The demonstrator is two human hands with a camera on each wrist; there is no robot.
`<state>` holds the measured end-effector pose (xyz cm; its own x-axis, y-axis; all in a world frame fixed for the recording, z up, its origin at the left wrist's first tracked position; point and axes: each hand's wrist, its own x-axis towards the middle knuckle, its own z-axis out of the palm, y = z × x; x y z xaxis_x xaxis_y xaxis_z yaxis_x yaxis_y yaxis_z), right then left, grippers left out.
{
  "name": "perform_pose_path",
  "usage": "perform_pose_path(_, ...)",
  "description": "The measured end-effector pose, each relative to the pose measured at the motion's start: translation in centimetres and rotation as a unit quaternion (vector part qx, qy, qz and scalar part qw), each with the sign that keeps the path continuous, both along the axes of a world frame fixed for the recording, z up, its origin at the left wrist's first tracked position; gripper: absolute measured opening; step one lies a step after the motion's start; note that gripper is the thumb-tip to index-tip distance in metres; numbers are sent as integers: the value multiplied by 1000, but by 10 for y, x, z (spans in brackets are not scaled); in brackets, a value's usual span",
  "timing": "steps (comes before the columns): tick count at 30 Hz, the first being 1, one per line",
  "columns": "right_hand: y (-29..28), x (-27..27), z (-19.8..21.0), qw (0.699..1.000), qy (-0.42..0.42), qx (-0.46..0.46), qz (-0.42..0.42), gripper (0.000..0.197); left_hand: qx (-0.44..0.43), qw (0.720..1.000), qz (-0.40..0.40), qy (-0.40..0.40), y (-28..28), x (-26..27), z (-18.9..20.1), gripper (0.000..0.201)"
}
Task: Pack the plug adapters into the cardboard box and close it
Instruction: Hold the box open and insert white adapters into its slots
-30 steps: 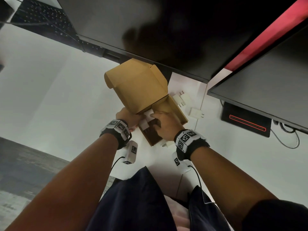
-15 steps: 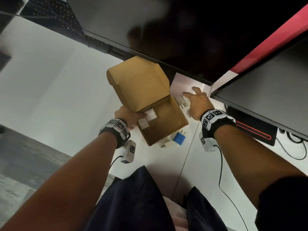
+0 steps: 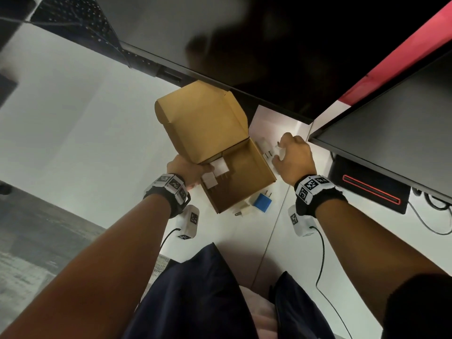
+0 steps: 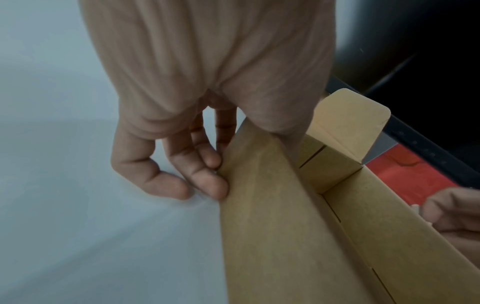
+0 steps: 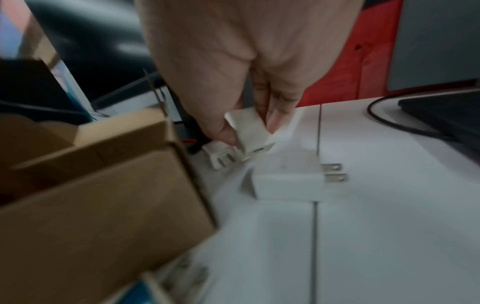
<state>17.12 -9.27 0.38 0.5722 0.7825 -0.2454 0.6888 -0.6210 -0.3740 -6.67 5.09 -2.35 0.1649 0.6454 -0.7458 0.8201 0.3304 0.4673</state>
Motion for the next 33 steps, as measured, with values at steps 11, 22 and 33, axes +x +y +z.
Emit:
perform_pose_path(11, 6, -67, 20, 993, 23, 86, 76, 23, -3, 1000, -19, 3, 3, -2, 0, 41)
perform_pose_path(22, 32, -99, -1, 996, -28, -42, 68, 11, 1, 999, -33, 5, 5, -3, -8, 49)
perform_pose_path(33, 23, -91, 1, 992, 94, 24, 82, 34, -1, 1000, -3, 4, 4, -4, -15, 59)
